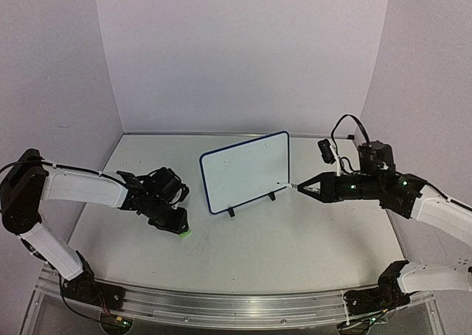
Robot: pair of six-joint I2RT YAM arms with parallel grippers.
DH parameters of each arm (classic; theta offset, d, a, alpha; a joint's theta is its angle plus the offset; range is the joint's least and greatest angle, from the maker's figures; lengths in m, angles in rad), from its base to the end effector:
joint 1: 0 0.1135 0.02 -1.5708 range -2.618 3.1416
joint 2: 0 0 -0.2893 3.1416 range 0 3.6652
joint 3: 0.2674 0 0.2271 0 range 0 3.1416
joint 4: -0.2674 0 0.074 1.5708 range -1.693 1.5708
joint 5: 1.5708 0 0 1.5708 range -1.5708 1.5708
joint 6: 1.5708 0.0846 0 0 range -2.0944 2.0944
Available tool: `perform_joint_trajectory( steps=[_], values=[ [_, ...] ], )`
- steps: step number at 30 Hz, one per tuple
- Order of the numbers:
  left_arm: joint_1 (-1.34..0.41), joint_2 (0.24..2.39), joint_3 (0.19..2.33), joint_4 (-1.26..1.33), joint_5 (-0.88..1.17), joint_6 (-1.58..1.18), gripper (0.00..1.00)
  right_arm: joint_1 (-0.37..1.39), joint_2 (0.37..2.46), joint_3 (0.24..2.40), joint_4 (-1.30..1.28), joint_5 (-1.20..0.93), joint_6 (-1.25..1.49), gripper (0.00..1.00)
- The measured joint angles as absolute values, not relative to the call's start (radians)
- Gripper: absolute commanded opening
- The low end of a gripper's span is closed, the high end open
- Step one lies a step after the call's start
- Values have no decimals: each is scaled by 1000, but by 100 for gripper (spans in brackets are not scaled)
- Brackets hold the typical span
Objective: Write a sentence on the whiteboard
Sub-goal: Place the pen cap at the center of the board, then hold the whiteboard on the whiteboard stand.
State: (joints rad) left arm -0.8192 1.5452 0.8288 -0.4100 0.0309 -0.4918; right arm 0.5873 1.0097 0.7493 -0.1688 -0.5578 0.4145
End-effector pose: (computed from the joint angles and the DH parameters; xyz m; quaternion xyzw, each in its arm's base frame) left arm 0.1929 -0.2103 0.1610 0.1623 0.9617 -0.1463 0.1655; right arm 0.1631 0.1623 0.2994 -0.2180 0.7931 0.4526 0.3444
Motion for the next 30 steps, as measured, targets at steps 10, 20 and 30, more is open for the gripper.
perform_joint_trajectory(
  steps=[10,20,30],
  values=[
    [-819,1544,829,-409,31,-498,45,587,997,736,-166,-554,421,0],
    [-814,1442,828,-422,32,-493,71,587,976,735,-167,-552,426,0],
    [-694,1340,971,-576,114,-375,74,587,943,735,-167,-534,438,0]
  ],
)
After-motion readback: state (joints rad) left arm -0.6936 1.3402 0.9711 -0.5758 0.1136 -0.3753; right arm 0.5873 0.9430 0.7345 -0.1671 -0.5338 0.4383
